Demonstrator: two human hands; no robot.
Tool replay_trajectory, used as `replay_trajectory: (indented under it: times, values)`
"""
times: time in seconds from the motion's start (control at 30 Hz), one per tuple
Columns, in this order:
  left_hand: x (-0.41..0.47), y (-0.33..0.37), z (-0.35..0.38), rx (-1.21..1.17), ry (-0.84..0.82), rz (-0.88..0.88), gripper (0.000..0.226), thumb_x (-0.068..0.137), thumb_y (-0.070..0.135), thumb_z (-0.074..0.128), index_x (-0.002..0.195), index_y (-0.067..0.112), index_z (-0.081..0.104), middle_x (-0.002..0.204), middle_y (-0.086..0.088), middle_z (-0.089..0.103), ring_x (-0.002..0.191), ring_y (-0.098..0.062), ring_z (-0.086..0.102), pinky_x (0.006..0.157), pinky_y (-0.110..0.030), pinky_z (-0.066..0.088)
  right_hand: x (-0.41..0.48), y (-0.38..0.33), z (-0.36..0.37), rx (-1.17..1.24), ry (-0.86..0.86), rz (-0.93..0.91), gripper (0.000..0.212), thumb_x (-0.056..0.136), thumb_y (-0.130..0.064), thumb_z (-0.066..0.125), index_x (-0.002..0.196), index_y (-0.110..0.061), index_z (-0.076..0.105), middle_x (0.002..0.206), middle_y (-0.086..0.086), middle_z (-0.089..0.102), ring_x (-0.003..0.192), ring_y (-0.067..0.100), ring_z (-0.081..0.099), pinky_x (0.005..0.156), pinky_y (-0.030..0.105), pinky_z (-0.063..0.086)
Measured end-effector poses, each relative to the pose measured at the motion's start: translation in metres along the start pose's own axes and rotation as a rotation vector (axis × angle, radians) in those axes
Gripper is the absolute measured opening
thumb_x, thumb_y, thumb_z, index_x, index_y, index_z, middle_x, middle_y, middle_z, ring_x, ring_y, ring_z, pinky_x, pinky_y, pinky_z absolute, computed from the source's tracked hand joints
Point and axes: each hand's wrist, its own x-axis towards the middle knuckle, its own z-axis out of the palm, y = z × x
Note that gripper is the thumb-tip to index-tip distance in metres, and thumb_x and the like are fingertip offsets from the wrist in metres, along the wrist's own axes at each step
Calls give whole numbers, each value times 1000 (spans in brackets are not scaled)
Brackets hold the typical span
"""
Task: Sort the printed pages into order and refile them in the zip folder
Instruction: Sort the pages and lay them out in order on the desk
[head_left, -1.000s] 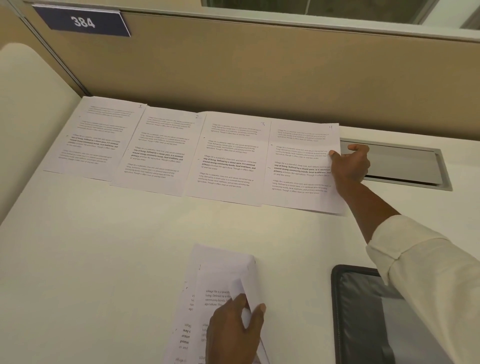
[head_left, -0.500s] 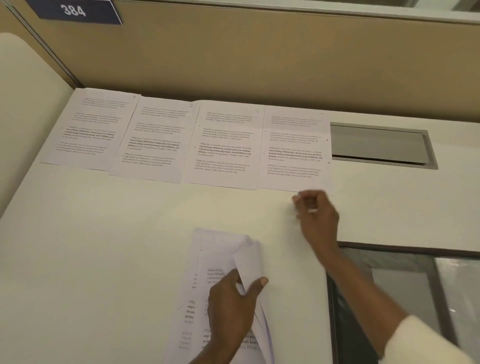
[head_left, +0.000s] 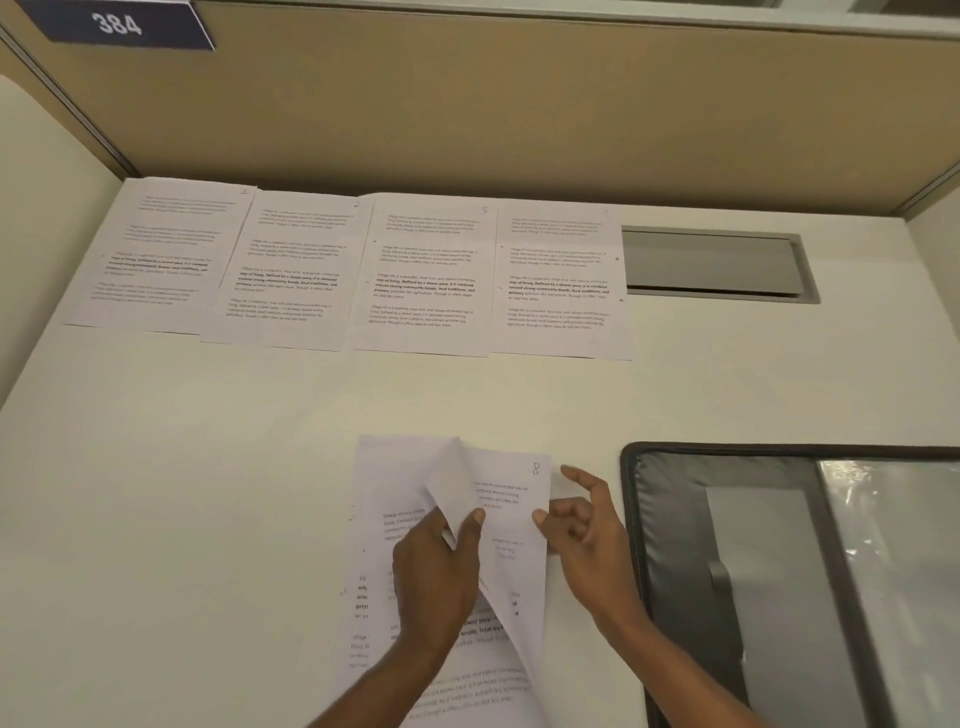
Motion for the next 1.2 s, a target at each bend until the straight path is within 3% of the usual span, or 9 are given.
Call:
replay_trajectory:
  times: [0.1, 0.3, 0.37, 0.5, 0.67, 0.8, 0.93, 1.03, 1.2]
  values:
    - [-2, 2, 0, -7, 2, 2, 17, 89, 39, 84, 81, 28, 73, 73, 21, 74, 67, 3, 68, 57, -19, 51, -6, 3, 1, -53, -13, -99, 75, 92, -9, 78, 152, -39, 44, 105, -7, 72, 79, 20, 74, 74, 30, 62]
    - [-2, 7, 3, -8, 6, -47, 47, 78, 71, 77, 71, 26, 68, 69, 14, 71, 61, -4, 64, 61, -24, 49, -13, 14, 10, -79, -41, -101, 16, 102, -29, 68, 117, -33, 73, 99, -7, 76, 89, 17, 72, 81, 46, 62]
    - [-3, 11, 3, -35, -16, -54, 50, 86, 74, 63, 72, 27, 72, 69, 15, 72, 61, -5, 62, 62, -23, 47, -12, 11, 12, -63, -33, -39, 27, 101, -49, 60, 107, -28, 76, 94, -7, 77, 88, 16, 72, 82, 45, 61]
    - [-4, 11, 5, -82, -22, -53, 42, 100, 59, 59, 76, 28, 75, 66, 17, 69, 59, -3, 59, 58, -15, 42, -5, 12, 11, 36, -25, 27, 68, 93, -77, 55, 73, -12, 55, 76, 25, 58, 67, 32, 56, 63, 47, 46]
    - [-3, 2, 4, -52, -45, 18, 12, 99, 23, 70, 90, 30, 72, 75, 14, 70, 63, -6, 59, 59, -20, 48, 0, 14, 9, -47, -33, 28, 34, 97, -53, 65, 91, -21, 76, 89, 0, 78, 88, 35, 72, 79, 59, 58]
    - [-3, -2, 2, 0, -76, 96, 32, 95, 3, 66, 112, 31, 70, 86, 17, 69, 72, 0, 62, 64, -13, 49, 4, 19, 7, -19, -20, 101, 25, 103, -37, 65, 88, -19, 73, 91, 8, 76, 87, 43, 67, 71, 48, 54]
    - [-2, -2, 3, 5, -56, 129, 52, 89, 11, 80, 132, 34, 63, 77, 14, 66, 64, -3, 59, 63, -18, 51, 4, 15, 6, 0, -22, 125, 26, 102, -36, 65, 85, -17, 69, 89, 12, 73, 77, 27, 62, 69, 39, 48]
    - [-2, 0, 4, -14, -50, 98, 78, 82, 25, 89, 148, 36, 48, 68, 6, 60, 60, -6, 57, 59, -17, 47, 3, 12, 6, -13, -30, 136, 24, 104, -31, 64, 87, -15, 70, 88, 7, 75, 79, 33, 67, 70, 41, 52]
    - [2, 3, 9, -110, -58, 21, 98, 72, 53, 93, 152, 39, 38, 98, 17, 73, 84, -3, 71, 75, -28, 60, 3, 4, 4, -2, -50, 156, 21, 105, -27, 64, 92, -11, 72, 91, 3, 78, 86, 34, 73, 76, 51, 59]
